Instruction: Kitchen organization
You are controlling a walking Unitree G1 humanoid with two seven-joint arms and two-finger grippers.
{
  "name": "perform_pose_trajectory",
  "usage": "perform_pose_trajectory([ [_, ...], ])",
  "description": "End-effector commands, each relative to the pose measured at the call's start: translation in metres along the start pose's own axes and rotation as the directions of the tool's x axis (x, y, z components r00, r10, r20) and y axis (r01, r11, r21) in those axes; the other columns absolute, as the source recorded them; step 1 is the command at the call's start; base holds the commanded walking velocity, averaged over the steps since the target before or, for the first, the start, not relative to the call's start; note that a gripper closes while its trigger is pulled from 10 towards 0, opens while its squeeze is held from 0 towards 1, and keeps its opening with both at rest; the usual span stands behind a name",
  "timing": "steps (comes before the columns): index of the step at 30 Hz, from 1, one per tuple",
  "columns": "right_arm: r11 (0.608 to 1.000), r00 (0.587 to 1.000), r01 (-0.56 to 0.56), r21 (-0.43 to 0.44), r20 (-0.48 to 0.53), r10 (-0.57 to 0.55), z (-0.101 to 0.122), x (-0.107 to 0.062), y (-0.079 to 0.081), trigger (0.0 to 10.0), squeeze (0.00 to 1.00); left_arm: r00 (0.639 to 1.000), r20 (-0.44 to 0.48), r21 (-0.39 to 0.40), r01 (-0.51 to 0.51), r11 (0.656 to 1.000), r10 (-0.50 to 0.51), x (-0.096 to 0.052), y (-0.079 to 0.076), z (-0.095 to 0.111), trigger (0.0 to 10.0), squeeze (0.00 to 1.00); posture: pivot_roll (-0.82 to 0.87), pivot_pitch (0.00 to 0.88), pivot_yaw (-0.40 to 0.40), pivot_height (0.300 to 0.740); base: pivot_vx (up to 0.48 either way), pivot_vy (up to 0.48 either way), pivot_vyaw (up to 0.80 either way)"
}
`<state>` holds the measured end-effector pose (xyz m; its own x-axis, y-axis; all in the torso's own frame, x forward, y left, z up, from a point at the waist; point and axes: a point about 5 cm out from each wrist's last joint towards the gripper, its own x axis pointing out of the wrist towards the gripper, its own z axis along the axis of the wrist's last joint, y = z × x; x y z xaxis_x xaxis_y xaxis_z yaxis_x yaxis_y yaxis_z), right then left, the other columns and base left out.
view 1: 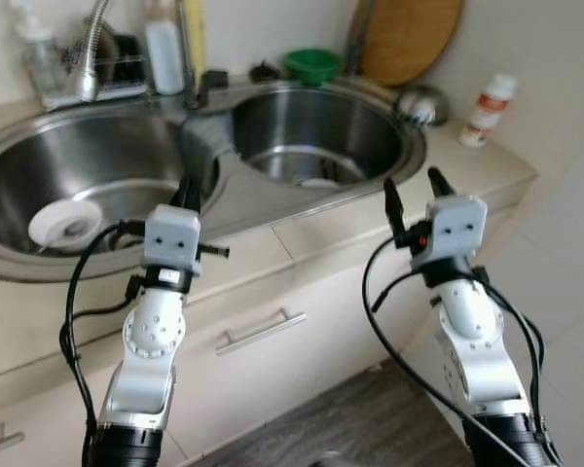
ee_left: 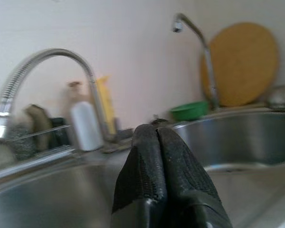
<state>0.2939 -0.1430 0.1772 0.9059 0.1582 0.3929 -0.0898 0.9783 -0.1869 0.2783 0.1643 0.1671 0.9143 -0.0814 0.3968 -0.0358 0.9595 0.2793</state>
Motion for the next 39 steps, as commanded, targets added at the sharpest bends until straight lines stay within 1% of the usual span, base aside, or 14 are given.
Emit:
perform_pose_trajectory([
  [1, 1.0, 1.0, 0.017, -0.008, 0.013, -0.017, 0.0023, -0.0002, -0.0058, 10.0, 0.0, 1.0, 0.012, -0.012, 0.016, 1.0, -0.016, 0.0015, -0.0041, 0.0033, 10.0, 0.0, -0.03, 0.0, -0.038, 0.74, 0.0, 0.48, -0.77],
  [8, 1.0, 1.0, 0.013, -0.012, 0.025, -0.013, 0.004, -0.0003, -0.0058, 10.0, 0.0, 1.0, 0.016, -0.017, 0.015, 1.0, -0.015, 0.0007, -0.0043, 0.0039, 10.0, 0.0, -0.04, 0.0, -0.038, 0.74, 0.0, 0.447, -0.77],
  [11, 1.0, 1.0, 0.013, -0.014, 0.029, -0.012, 0.0045, -0.0004, -0.0057, 10.0, 0.0, 1.0, 0.027, -0.005, 0.015, 1.0, -0.015, 0.0008, -0.0041, 0.0049, 10.0, 0.0, -0.03, 0.0, -0.038, 0.74, 0.0, 0.0, -0.77],
  [14, 1.0, 0.999, 0.013, -0.015, 0.031, -0.013, 0.0048, 0.0002, -0.0056, 10.0, 0.0, 0.999, 0.036, -0.014, 0.013, 1.0, -0.013, 0.0004, -0.0046, 0.0057, 10.0, 0.0, -0.04, 0.0, -0.037, 0.74, 0.0, 0.0, -0.77],
  [21, 1.0, 0.999, 0.016, -0.017, 0.037, -0.015, 0.0055, 0.0013, -0.0054, 10.0, 0.0, 0.999, 0.026, 0.0, 0.022, 1.0, -0.022, 0.0001, -0.005, 0.0048, 10.0, 0.0, -0.03, 0.0, -0.037, 0.74, 0.0, 0.0, -0.77],
  [27, 1.0, 0.999, 0.025, -0.019, 0.042, -0.024, 0.006, 0.0026, -0.0059, 10.0, 0.0, 0.999, 0.021, 0.003, 0.027, 1.0, -0.027, 0.0001, -0.0051, 0.0037, 10.0, 0.0, -0.04, 0.0, -0.036, 0.74, 0.0, -0.48, -0.77],
  [30, 0.999, 0.999, 0.029, -0.017, 0.044, -0.028, 0.0061, 0.0027, -0.0059, 10.0, 0.0, 0.999, 0.03, -0.016, 0.016, 1.0, -0.016, -0.0001, -0.0045, 0.0045, 10.0, 0.0, -0.04, 0.0, -0.036, 0.74, 0.0, 0.0, -0.77],
  [33, 0.999, 0.999, 0.031, -0.017, 0.044, -0.031, 0.0061, 0.0027, -0.0059, 10.0, 0.0, 0.999, 0.027, -0.007, 0.017, 1.0, -0.017, 0.0, -0.0043, 0.0045, 10.0, 0.0, -0.04, 0.0, -0.036, 0.74, 0.0, 0.0, -0.77],
  [38, 0.999, 0.998, 0.035, -0.018, 0.046, -0.034, 0.0058, 0.0033, -0.0065, 10.0, 0.0, 1.0, 0.015, -0.025, 0.018, 1.0, -0.018, -0.0001, -0.0051, 0.0029, 10.0, 0.0, -0.04, 0.0, -0.034, 0.74, 0.0, 0.0, -0.77],
  [39, 0.999, 0.998, 0.036, -0.018, 0.047, -0.036, 0.006, 0.0037, -0.0067, 10.0, 0.0, 1.0, 0.013, -0.026, 0.021, 0.999, -0.021, -0.0001, -0.0053, 0.0028, 10.0, 0.0, -0.03, 0.0, -0.034, 0.74, 0.0, 0.48, -0.77],
])
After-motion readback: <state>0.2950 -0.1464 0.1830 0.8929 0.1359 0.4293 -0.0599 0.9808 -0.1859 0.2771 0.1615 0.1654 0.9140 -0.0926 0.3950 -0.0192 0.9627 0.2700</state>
